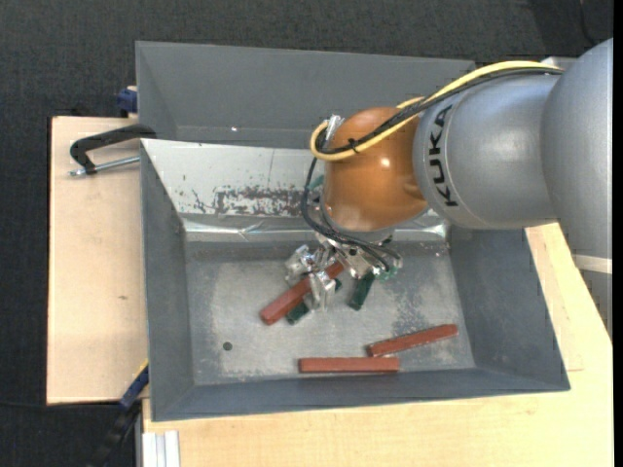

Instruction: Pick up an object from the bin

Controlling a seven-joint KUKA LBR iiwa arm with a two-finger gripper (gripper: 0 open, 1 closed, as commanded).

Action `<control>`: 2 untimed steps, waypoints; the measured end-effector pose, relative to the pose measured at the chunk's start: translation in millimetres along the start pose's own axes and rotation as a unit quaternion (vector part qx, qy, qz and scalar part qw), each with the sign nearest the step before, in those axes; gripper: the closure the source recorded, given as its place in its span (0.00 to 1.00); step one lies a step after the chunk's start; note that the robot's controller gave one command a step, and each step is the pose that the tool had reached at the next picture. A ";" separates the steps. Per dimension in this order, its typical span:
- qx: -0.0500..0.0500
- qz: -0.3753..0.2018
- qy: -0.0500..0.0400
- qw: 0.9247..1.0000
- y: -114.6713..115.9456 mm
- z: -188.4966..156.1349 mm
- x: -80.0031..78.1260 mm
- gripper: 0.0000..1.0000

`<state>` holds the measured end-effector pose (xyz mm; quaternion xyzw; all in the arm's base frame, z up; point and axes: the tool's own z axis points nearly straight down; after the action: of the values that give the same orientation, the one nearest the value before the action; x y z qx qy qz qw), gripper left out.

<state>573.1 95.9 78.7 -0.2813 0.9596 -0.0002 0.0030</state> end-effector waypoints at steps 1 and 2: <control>-0.002 0.000 0.004 1.000 1.7 -19.1 1.8 1.00; -0.002 0.000 0.002 1.000 1.5 -42.2 0.3 1.00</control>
Offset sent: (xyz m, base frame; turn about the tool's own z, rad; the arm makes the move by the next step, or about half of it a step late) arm -0.0001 0.0001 0.0292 0.0000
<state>571.9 96.9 121.0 -0.2816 0.9595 0.0009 0.0009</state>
